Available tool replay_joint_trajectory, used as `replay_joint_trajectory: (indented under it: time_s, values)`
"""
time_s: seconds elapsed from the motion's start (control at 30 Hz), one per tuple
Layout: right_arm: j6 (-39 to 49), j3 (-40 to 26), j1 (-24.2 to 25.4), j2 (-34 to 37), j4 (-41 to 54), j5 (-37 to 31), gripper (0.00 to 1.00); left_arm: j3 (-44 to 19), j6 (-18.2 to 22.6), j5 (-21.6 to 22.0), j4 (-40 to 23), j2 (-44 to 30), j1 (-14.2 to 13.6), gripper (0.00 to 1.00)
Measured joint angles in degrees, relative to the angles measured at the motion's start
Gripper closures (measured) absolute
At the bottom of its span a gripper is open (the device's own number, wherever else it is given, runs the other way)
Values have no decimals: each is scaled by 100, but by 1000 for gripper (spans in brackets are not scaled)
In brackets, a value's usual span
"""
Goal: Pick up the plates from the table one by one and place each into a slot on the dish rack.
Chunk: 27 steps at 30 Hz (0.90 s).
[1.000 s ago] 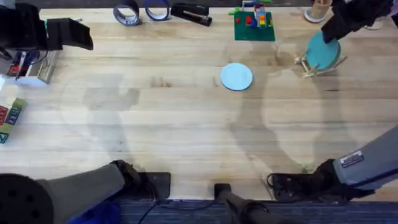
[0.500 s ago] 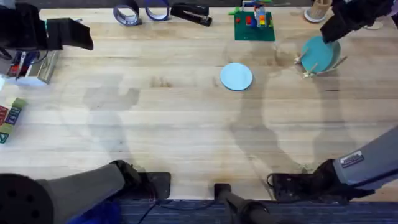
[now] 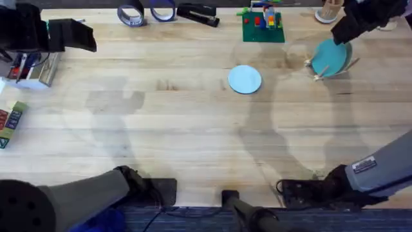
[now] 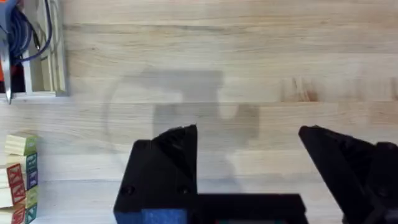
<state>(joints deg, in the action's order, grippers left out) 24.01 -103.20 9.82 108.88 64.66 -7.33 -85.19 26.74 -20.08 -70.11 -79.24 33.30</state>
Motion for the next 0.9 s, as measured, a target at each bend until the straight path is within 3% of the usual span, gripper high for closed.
replay_joint_trajectory:
  time_s: [0.23, 0.5, 0.73, 0.9]
  values:
    - [0, 0, 0, -151, -37, 0, 841, 0, 0, 0, 0, 0, 0, 8]
    - [-162, 0, 0, -1286, -16, 2, 765, 0, 0, 0, 0, 0, 0, 7]
    - [-234, 0, 0, -2454, 80, 2, 653, 0, 0, 0, 0, 0, 0, 7]
    - [-260, -7, 0, -3133, 270, 2, 447, 0, 0, 0, 34, 2, 0, 7]
